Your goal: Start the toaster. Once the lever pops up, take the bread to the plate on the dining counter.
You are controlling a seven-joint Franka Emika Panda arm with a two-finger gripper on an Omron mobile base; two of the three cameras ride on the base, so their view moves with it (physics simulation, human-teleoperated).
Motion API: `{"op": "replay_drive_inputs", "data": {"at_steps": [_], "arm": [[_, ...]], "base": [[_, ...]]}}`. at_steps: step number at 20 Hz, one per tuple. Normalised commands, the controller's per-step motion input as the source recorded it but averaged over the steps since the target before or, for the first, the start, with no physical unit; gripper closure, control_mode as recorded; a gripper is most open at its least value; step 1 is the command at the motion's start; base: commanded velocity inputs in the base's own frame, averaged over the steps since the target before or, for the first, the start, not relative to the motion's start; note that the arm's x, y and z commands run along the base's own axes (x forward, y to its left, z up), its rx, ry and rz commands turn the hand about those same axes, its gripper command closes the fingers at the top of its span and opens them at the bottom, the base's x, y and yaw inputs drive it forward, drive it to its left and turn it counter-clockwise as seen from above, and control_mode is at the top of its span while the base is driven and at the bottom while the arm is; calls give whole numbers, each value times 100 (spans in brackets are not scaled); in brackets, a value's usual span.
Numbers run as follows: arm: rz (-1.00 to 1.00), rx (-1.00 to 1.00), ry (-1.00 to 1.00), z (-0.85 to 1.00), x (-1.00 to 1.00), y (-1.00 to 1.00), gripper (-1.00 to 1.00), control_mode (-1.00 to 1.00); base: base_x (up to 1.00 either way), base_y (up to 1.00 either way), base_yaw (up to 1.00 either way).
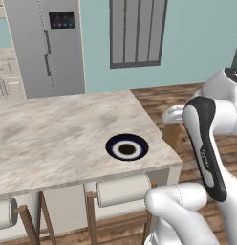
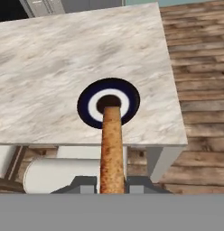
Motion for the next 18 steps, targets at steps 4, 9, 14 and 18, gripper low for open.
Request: {"op": "replay_drive_inputs", "data": {"at_steps": [4, 9, 14, 18], "arm": [[15, 8, 0, -16, 68, 5, 100, -100], [3, 0, 0, -39, 77, 50, 100, -100], [0, 0, 0, -43, 64, 40, 100, -100], [0, 0, 0, -40, 61, 38, 100, -100]], "base": [[0, 0, 0], [0, 0, 0], [0, 0, 0], [0, 0, 0]]}}
